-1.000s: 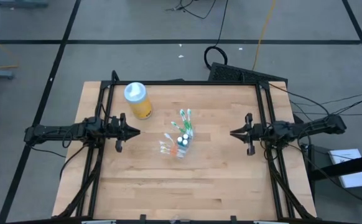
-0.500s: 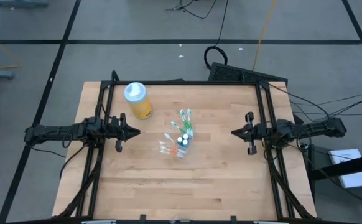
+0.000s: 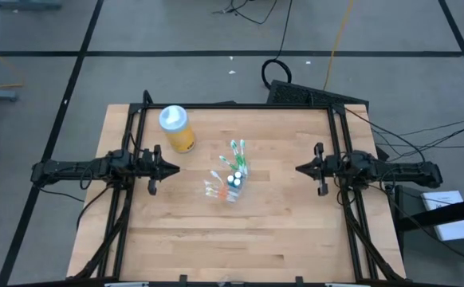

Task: Pick & Place toothbrushing station
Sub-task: Return to Home Position

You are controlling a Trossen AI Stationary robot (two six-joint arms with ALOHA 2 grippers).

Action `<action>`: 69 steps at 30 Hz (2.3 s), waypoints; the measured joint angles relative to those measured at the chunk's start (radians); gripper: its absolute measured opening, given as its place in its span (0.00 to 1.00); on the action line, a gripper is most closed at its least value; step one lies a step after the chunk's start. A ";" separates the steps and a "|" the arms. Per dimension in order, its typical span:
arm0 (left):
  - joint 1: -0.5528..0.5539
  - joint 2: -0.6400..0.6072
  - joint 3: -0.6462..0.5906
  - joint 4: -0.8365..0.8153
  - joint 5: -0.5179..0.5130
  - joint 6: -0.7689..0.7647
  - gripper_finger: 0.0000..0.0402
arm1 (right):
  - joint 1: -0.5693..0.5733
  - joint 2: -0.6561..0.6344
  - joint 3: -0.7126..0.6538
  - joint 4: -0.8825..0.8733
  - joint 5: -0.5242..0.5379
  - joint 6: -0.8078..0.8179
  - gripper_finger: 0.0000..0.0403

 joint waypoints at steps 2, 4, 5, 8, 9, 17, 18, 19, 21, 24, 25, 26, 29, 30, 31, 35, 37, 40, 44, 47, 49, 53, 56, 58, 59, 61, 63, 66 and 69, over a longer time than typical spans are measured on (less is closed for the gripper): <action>0.000 0.000 0.000 0.000 0.000 0.000 0.12 | -0.003 0.000 -0.001 -0.011 0.014 -0.003 0.00; 0.000 0.000 0.000 0.000 0.000 0.000 0.12 | -0.003 0.002 -0.001 -0.011 0.026 0.000 0.00; 0.000 0.000 0.000 0.000 0.000 0.000 0.12 | -0.003 0.002 -0.001 -0.008 0.026 0.000 0.00; 0.000 0.000 0.000 0.000 0.000 0.000 0.12 | -0.003 0.002 -0.001 -0.007 0.025 0.005 0.00; 0.000 0.000 0.000 0.000 0.000 0.000 0.12 | -0.003 0.002 -0.001 -0.007 0.025 0.004 0.00; 0.000 0.000 0.000 0.000 0.000 0.000 0.12 | -0.003 0.002 -0.002 -0.008 0.025 0.001 0.01; 0.000 0.000 0.000 0.000 0.000 0.000 0.12 | -0.003 0.002 -0.002 -0.008 0.025 0.001 0.01; 0.000 0.000 0.000 0.000 0.000 0.000 0.12 | -0.003 0.002 -0.002 -0.008 0.025 0.001 0.01; 0.000 0.000 0.000 0.000 0.000 0.000 0.12 | -0.003 0.002 -0.002 -0.008 0.025 0.001 0.01; 0.000 0.000 0.000 0.000 0.000 0.000 0.12 | -0.003 0.002 -0.002 -0.008 0.025 0.001 0.01; 0.000 0.000 0.000 0.000 0.000 0.000 0.12 | -0.003 0.002 -0.002 -0.008 0.025 0.001 0.01; 0.000 0.000 0.000 0.000 0.000 0.000 0.12 | -0.003 0.002 -0.002 -0.008 0.025 0.001 0.01; 0.000 0.000 0.000 0.000 0.000 0.000 0.12 | -0.003 0.002 -0.002 -0.008 0.025 0.001 0.01; 0.000 0.000 0.000 0.000 0.000 0.000 0.12 | -0.003 0.002 -0.002 -0.008 0.025 0.001 0.01; 0.000 0.000 0.000 0.000 0.000 0.000 0.12 | -0.003 0.002 -0.002 -0.008 0.025 0.001 0.01; 0.000 0.000 0.000 0.000 0.000 0.000 0.12 | -0.003 0.002 -0.002 -0.008 0.025 0.001 0.01; 0.000 0.000 0.000 0.000 0.000 0.000 0.12 | -0.003 0.002 -0.002 -0.008 0.025 0.001 0.01; 0.000 0.000 0.000 0.000 0.000 0.000 0.12 | -0.003 0.002 -0.002 -0.008 0.025 0.001 0.01; 0.000 0.000 0.000 0.000 0.000 0.000 0.12 | -0.003 0.002 -0.002 -0.008 0.025 0.001 0.01; 0.000 0.000 0.000 0.000 0.000 0.000 0.12 | -0.003 0.002 -0.002 -0.008 0.025 0.001 0.01; 0.000 0.000 0.000 0.000 0.000 0.000 0.12 | -0.003 0.002 -0.002 -0.008 0.025 0.001 0.01; 0.000 0.000 0.000 0.000 0.000 0.000 0.12 | -0.003 0.002 -0.002 -0.008 0.025 0.001 0.01; 0.000 0.000 0.000 0.000 0.000 0.000 0.12 | -0.003 0.002 -0.002 -0.008 0.025 0.001 0.01; 0.000 0.000 0.000 0.000 0.000 0.000 0.12 | -0.003 0.002 -0.002 -0.008 0.025 0.001 0.01; 0.000 0.000 0.000 0.000 0.000 0.000 0.12 | -0.003 0.002 -0.002 -0.008 0.025 0.001 0.01; 0.000 0.000 0.000 0.000 0.000 0.000 0.12 | -0.003 0.002 -0.002 -0.008 0.025 0.001 0.01; 0.000 0.000 0.000 0.000 0.000 0.000 0.12 | -0.003 0.002 -0.002 -0.008 0.025 0.001 0.01; 0.000 0.000 0.000 0.000 0.000 0.000 0.12 | -0.003 0.002 -0.002 -0.008 0.025 0.001 0.01; 0.000 0.000 0.000 0.000 0.000 0.000 0.12 | -0.003 0.002 -0.002 -0.008 0.025 0.001 0.01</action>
